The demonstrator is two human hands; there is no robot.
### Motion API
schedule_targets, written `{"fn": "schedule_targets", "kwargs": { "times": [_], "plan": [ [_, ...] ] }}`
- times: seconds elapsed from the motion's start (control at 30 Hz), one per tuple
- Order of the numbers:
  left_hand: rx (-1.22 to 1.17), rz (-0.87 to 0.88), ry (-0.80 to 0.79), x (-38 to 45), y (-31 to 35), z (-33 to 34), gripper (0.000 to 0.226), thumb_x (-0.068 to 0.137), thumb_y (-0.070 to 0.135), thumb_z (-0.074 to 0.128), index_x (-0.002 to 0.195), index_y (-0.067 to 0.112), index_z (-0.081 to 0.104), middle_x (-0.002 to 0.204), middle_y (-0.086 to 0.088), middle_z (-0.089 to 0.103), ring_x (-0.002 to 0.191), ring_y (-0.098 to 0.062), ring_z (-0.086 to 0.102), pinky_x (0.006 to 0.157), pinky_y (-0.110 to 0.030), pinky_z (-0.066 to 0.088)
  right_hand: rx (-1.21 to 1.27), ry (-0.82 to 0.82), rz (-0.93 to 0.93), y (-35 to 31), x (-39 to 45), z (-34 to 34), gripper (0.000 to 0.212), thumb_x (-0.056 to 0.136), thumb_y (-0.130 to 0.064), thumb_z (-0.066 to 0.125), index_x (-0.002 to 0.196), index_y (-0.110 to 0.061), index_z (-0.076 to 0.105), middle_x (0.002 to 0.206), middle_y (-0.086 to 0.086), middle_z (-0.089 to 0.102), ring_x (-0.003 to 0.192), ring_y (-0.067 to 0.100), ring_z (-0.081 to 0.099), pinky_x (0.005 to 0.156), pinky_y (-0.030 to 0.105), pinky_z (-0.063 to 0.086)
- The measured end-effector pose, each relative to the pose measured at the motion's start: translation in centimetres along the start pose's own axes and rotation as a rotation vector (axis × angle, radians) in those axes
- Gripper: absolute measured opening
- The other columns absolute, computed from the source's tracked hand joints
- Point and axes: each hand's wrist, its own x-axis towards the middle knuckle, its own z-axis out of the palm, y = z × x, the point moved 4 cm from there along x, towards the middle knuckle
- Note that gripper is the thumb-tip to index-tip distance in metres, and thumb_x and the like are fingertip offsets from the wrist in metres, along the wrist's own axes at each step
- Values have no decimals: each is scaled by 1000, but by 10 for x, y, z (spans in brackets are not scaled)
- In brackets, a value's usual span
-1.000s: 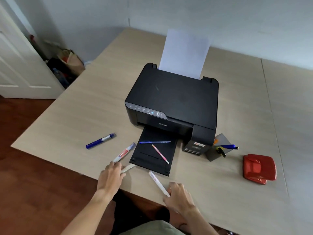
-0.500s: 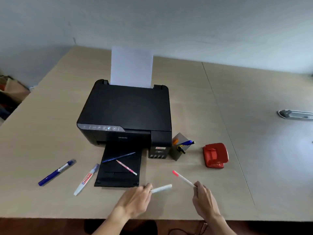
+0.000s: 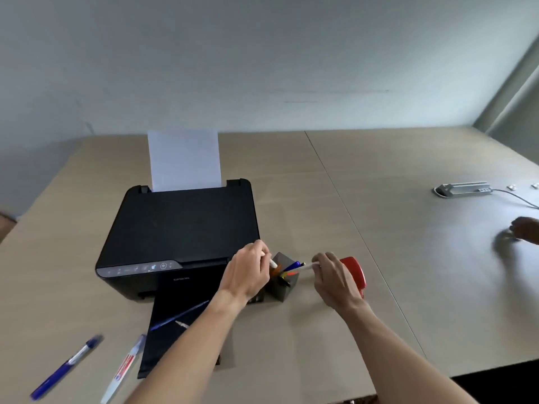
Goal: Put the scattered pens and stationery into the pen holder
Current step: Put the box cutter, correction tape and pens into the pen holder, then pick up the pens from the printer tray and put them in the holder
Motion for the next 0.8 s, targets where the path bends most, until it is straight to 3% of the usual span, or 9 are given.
{"fn": "schedule_targets", "kwargs": {
  "times": [0.13, 0.23, 0.3, 0.4, 0.57, 0.67, 0.8],
  "plan": [
    [145, -36, -46, 12, 0, 5, 13, 94, 27, 52, 87, 17, 58, 82, -1, 67, 71, -19, 63, 54, -31, 51, 51, -93, 47, -10, 12, 9, 31, 89, -6, 48, 119, -10, 53, 108, 10, 61, 95, 30, 62, 79, 36, 50],
    [220, -28, -86, 14, 2, 14, 15, 95, 29, 51, 91, 17, 59, 86, -1, 68, 76, -20, 64, 54, -30, 45, 47, -123, 106, -5, 11, 11, 54, 76, 7, 46, 127, -10, 45, 105, 15, 63, 95, 32, 61, 79, 36, 48],
    [229, -39, -97, 15, 2, 19, 16, 95, 30, 50, 92, 17, 59, 88, -2, 68, 79, -21, 64, 55, -29, 42, 38, -112, 146, 4, 9, 13, 51, 73, 8, 45, 120, -10, 49, 102, 14, 65, 87, 31, 62, 74, 36, 48],
    [212, -60, -118, 15, 0, 27, 15, 96, 30, 52, 97, 17, 58, 91, -3, 68, 81, -21, 65, 60, -33, 52, 20, -121, 203, 17, 5, 17, 35, 76, 3, 45, 107, -10, 56, 98, 11, 65, 81, 29, 62, 69, 39, 52],
    [107, -33, -122, 10, -2, 33, 14, 98, 28, 48, 104, 18, 54, 90, -3, 67, 82, -25, 63, 61, -36, 51, -5, -226, 321, 31, -9, 28, 19, 76, -9, 42, 82, -13, 60, 87, 9, 65, 77, 31, 61, 62, 38, 52],
    [18, 5, -123, -7, -8, 28, 12, 99, 26, 42, 93, 23, 52, 74, 2, 65, 68, -20, 62, 55, -36, 50, -55, -342, 392, 30, -23, 38, 21, 74, -14, 43, 83, -13, 62, 86, 5, 61, 75, 30, 58, 62, 31, 43],
    [-52, -38, -204, -54, -41, 14, 12, 91, 21, 44, 80, 25, 47, 55, 5, 56, 48, -14, 52, 48, -32, 44, -65, -473, 348, 13, -47, 69, 21, 75, -21, 39, 73, -7, 55, 80, 5, 61, 68, 29, 57, 58, 32, 43]
  ]
}}
